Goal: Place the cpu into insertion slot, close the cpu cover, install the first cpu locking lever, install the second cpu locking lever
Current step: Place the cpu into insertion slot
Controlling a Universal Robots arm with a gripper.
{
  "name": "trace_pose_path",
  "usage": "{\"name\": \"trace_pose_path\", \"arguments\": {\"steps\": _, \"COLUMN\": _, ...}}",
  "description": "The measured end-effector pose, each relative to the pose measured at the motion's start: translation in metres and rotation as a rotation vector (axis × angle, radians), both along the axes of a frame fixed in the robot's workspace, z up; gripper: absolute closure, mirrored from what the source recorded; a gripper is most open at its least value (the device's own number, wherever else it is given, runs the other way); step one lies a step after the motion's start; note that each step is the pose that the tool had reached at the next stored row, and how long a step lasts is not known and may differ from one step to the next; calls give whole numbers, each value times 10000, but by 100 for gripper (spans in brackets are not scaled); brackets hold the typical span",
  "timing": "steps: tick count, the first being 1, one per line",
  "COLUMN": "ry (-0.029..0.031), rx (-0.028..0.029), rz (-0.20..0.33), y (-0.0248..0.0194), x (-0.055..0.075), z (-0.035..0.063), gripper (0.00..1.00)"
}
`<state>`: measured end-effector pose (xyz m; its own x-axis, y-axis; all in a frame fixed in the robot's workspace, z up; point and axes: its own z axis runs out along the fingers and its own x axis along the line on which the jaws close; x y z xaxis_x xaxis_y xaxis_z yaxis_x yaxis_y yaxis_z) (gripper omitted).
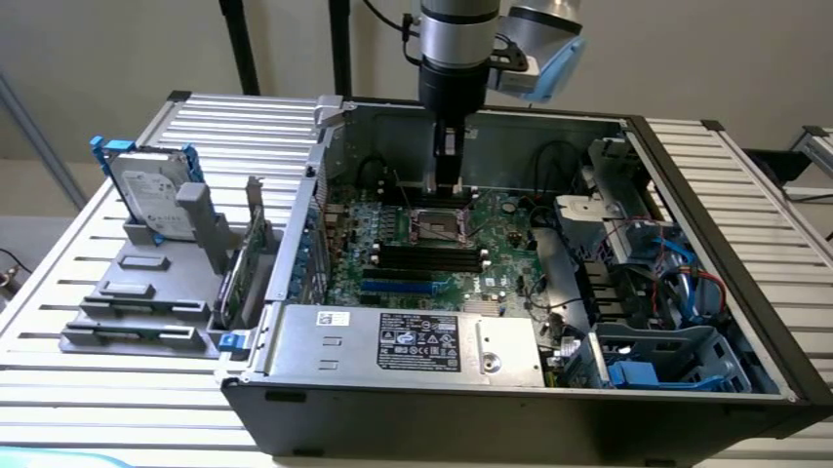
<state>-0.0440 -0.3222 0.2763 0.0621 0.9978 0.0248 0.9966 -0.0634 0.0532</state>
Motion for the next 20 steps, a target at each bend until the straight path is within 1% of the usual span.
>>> {"name": "trace_pose_path", "arguments": {"steps": 7, "ry": -6, "rx": 1, "rz": 247, "y": 0, "x": 0, "z": -127, "gripper": 46}}
{"name": "trace_pose_path", "arguments": {"steps": 17, "ry": -7, "rx": 1, "rz": 407, "y": 0, "x": 0, "z": -308, "gripper": 46}}
{"name": "trace_pose_path", "arguments": {"steps": 20, "ry": -6, "rx": 0, "rz": 426, "y": 0, "x": 0, "z": -344, "gripper": 46}}
